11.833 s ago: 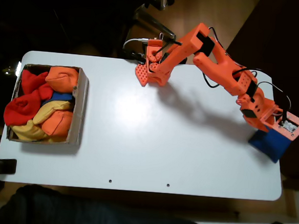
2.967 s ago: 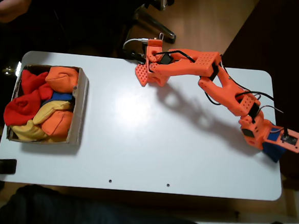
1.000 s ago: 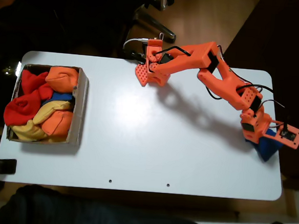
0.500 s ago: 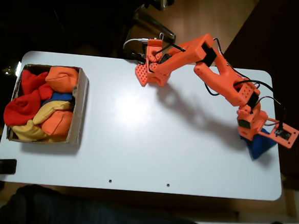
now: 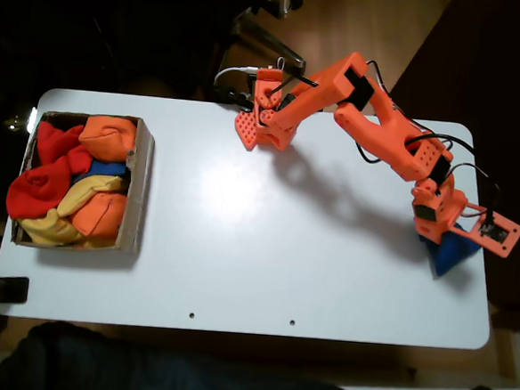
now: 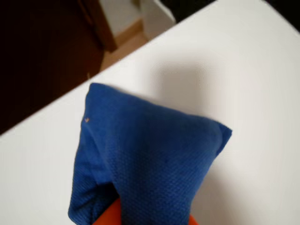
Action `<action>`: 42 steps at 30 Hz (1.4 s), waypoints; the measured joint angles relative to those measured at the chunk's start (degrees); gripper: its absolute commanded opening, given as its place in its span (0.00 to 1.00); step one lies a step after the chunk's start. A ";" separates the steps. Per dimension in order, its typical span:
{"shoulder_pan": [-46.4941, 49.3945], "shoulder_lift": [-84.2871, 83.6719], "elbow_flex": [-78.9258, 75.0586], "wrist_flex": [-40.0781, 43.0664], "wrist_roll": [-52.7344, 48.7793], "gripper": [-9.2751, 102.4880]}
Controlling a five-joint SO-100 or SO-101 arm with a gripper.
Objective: Grasp a bag and put it in the box.
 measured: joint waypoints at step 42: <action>6.86 49.57 27.51 9.49 10.20 0.08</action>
